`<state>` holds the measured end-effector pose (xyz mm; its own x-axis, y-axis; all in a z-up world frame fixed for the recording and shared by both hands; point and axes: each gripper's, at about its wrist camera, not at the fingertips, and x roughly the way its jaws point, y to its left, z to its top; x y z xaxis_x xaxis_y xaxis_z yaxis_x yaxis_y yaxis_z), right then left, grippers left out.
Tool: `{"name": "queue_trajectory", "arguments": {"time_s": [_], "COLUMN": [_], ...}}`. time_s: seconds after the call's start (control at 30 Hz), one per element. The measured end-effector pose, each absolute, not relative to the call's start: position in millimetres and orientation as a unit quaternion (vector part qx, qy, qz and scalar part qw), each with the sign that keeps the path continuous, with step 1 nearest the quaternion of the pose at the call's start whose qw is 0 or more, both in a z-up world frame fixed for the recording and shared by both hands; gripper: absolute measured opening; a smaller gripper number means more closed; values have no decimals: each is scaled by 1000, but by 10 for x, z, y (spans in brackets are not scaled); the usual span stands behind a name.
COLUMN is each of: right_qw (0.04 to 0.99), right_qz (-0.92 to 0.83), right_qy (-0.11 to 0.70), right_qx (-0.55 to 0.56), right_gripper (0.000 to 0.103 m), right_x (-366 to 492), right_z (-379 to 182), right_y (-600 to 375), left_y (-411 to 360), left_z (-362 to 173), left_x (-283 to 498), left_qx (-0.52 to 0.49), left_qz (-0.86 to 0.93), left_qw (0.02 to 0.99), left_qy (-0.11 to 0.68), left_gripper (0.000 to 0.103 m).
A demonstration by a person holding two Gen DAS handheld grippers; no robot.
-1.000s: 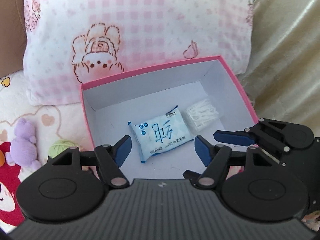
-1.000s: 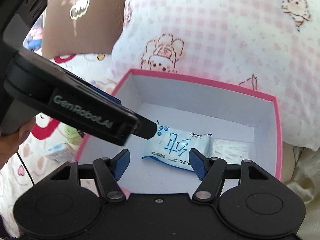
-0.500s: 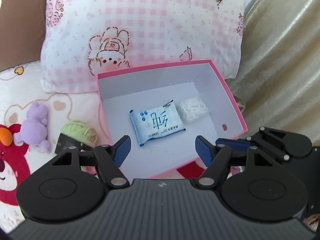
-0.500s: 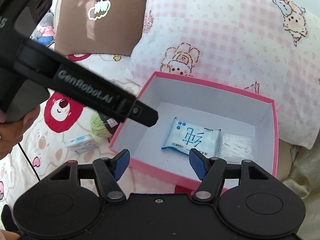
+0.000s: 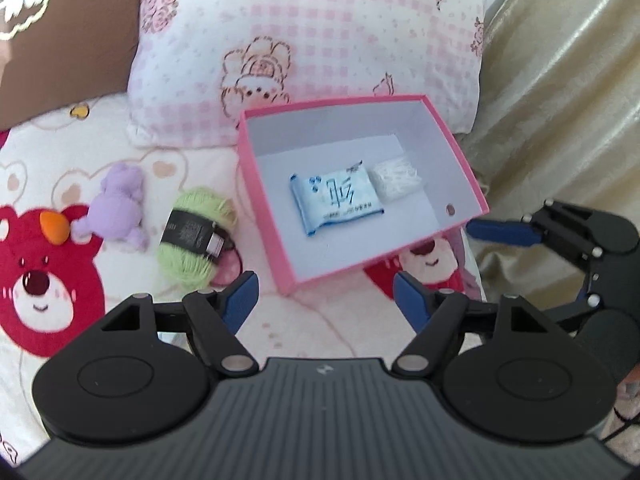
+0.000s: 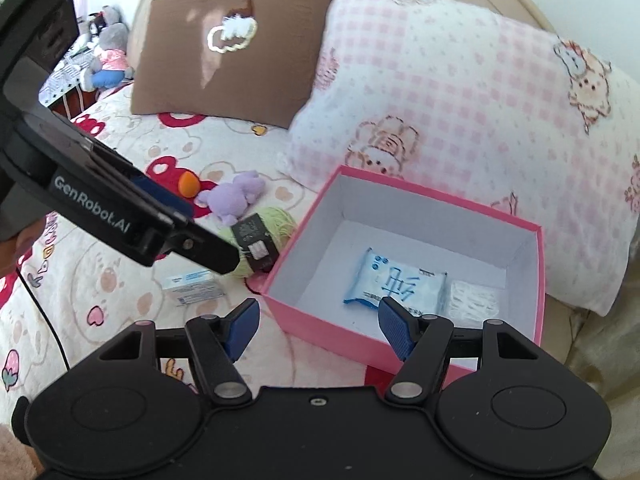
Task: Organize objects
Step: 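Withdraw the left tool and move it toward the white medicine box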
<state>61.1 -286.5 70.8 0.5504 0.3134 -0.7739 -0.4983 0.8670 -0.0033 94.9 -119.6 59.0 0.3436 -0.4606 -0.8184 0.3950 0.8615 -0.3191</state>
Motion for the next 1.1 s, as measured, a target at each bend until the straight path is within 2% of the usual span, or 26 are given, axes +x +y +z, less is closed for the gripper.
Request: {"name": "queue_trajectory", "arguments": {"time_s": [0.37,0.47,0.57,0.77,1.1], "right_qw": [866,862,857,845,821], "right_qz": [280,296,314,340,382], "right_qy": [397,395,389,395,405], "right_qx": [-114,-120,-123,-121,-125], "right_gripper": [79,82,91,91,91], "right_x": [366,327,292,306,338], "right_z": [904,942,956,874,557], "right_y": [-2563,-2468,-2390,-2217,-1892], "left_y": [-763,-643,-467,-244,50], "left_z": [783,806,811,728,328], "left_x": [578,547,547,497,400], "left_qx": [-17,-15,-26,-16,-39], "left_qz": [-255,-254,-241,-219,-205], "left_qw": [842,839,843,846,843], "left_qy": [475,480,481,486,495], "left_gripper": [77,77,81,85,99]}}
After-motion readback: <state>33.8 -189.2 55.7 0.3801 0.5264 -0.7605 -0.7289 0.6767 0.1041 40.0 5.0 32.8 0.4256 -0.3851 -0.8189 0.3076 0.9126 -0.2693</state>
